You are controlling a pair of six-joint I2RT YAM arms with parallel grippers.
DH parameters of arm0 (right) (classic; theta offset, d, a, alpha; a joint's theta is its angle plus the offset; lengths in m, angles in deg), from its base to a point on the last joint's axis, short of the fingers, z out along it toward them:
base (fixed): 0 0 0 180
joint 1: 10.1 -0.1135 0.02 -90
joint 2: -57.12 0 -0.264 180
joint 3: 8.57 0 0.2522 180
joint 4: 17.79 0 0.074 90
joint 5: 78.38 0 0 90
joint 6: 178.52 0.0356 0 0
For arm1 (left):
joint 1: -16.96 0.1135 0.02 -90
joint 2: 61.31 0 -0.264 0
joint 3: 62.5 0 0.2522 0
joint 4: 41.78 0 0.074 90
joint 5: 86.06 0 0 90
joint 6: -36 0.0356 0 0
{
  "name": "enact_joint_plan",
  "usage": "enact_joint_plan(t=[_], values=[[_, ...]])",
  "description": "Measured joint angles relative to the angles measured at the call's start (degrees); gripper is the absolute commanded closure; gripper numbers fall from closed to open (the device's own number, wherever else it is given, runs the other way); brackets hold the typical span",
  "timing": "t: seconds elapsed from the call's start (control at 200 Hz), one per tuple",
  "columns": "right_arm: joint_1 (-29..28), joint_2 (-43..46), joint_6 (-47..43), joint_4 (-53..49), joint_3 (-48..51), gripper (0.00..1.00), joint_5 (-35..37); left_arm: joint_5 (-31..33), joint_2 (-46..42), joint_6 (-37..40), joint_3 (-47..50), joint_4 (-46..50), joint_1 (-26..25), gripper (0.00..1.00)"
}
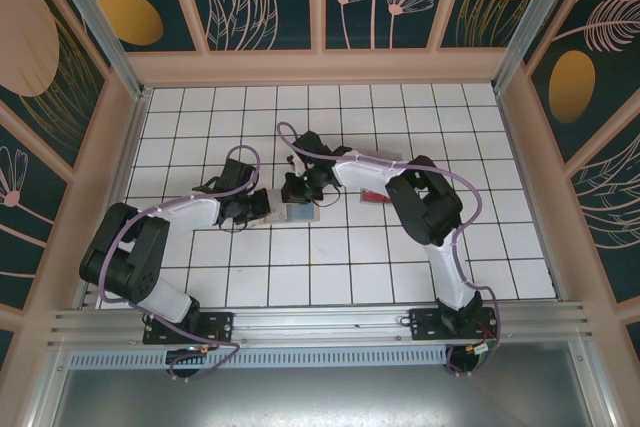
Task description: Take the credit cards out of the card holder
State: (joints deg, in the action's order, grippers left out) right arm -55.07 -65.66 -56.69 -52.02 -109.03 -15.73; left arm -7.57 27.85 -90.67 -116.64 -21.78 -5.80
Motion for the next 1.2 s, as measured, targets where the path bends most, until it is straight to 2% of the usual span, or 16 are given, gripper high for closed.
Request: enact_joint_plan(t=[0.891,1.201], values=[[-0.46,-1.27,-1.49,-1.99,-0.24,0.93,0.94,0.00,0.22,0.00,0.07,-0.09,0.00,0.98],[-0.46,-1.09,-1.51,-2.47,-0.35,0.89,1.62,-0.07,0.26,0.00,0.07,-0.22,0.00,0.98]])
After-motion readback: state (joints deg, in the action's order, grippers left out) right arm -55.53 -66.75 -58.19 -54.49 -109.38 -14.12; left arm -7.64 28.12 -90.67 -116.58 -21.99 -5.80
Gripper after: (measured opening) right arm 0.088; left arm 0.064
